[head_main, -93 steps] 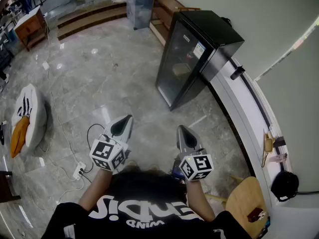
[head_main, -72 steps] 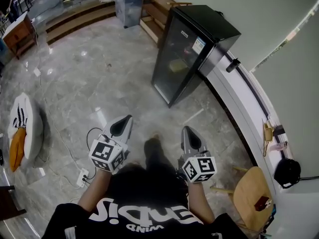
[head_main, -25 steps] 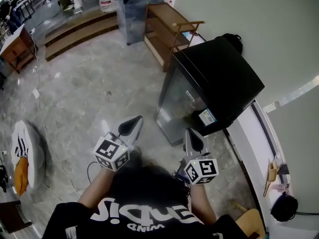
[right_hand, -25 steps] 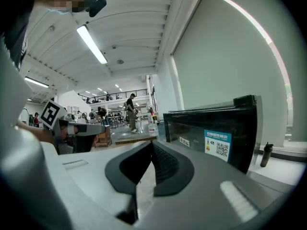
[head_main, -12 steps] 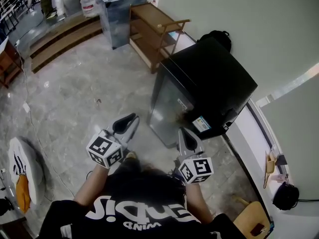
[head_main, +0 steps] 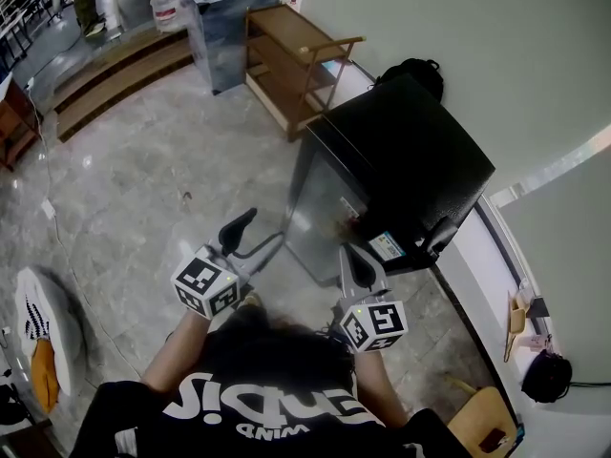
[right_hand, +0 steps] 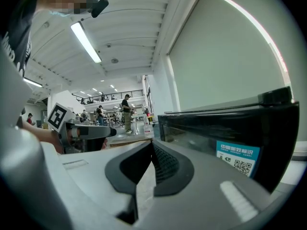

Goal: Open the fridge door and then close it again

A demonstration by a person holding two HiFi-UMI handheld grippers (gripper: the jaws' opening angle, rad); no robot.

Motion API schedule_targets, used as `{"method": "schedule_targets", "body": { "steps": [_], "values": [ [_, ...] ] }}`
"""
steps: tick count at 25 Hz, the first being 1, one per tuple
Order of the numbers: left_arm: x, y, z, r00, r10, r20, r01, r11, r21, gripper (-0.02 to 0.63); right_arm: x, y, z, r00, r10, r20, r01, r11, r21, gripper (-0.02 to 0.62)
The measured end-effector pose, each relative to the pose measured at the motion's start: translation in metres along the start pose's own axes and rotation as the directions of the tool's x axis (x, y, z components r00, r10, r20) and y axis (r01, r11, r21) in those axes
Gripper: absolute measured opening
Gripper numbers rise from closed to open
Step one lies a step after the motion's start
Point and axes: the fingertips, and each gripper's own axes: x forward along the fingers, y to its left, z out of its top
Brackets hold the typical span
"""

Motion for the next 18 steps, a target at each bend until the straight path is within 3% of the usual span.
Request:
{"method": "schedule_targets", "body": {
  "steps": [2,4,10,18],
  "values": [
    [0.004,0.002,-0.001,1.000,-0.003,-0.001,0.003,1.000,0.004,0.367,0.002,0.000,0.000,1.000,0.002,-0.004,-0.002,1.000,0.002,-0.003],
    [0.009,0.004,-0.001,1.000,-0.015,-0.004,0.015,1.000,0.001,0.408,0.003,-0.001,0.000,1.000,0.004,-0.008,-0.004,1.000,0.000,-0.003],
    [0.027,0.015,-0.004,0.999,-0.048,0.002,0.048,0.998,-0.034,0.397,0.005,-0.001,-0.001,1.000,-0.008,-0.010,0.008,1.000,0.003,-0.003],
    [0.069,0.046,-0.010,0.996,-0.089,-0.032,0.088,0.996,-0.022,0.370,0.007,-0.003,-0.002,0.999,-0.037,-0.008,0.037,0.999,0.009,-0.003]
  ]
}}
